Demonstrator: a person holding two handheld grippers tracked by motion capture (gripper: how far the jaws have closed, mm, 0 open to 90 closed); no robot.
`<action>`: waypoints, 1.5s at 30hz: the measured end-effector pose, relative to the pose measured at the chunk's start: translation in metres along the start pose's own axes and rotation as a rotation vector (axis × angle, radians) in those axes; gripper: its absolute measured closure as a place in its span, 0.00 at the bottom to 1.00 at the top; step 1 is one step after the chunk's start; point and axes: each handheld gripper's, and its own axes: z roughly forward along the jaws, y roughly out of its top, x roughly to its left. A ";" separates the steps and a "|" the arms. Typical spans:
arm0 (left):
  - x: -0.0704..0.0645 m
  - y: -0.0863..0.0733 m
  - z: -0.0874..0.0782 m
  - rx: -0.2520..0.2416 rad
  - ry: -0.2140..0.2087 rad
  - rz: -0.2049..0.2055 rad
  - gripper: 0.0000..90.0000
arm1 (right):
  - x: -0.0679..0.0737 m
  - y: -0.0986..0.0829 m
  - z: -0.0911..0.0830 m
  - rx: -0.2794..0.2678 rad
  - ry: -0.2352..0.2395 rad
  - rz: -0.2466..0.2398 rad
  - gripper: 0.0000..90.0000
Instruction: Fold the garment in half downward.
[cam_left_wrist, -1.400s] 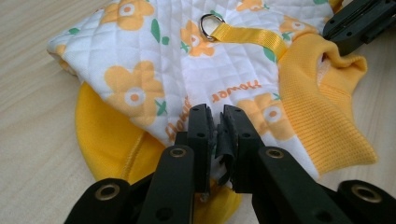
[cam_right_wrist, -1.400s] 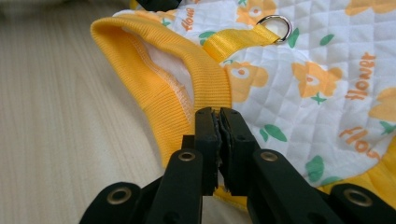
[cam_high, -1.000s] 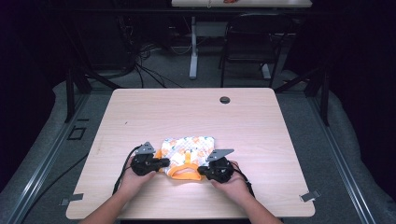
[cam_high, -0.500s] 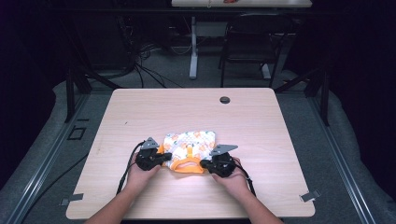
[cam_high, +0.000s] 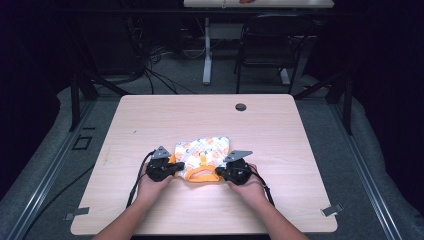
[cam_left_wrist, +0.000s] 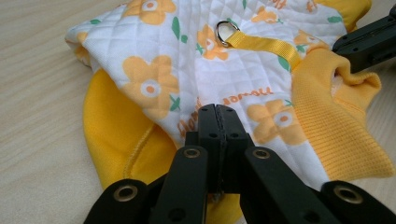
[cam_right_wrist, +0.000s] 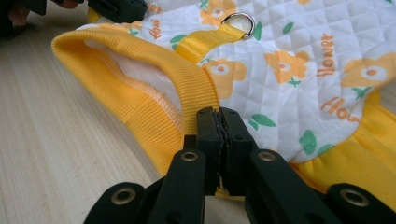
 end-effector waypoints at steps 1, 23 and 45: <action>0.000 0.000 0.000 -0.003 -0.002 -0.008 1.00 | -0.001 0.000 0.000 0.002 0.005 0.002 0.97; -0.006 0.002 -0.006 -0.016 -0.002 0.015 0.93 | 0.004 0.000 -0.006 -0.044 -0.005 0.016 0.89; -0.009 -0.007 -0.070 -0.093 0.017 -0.007 0.69 | 0.018 -0.002 -0.062 -0.100 -0.009 -0.040 0.75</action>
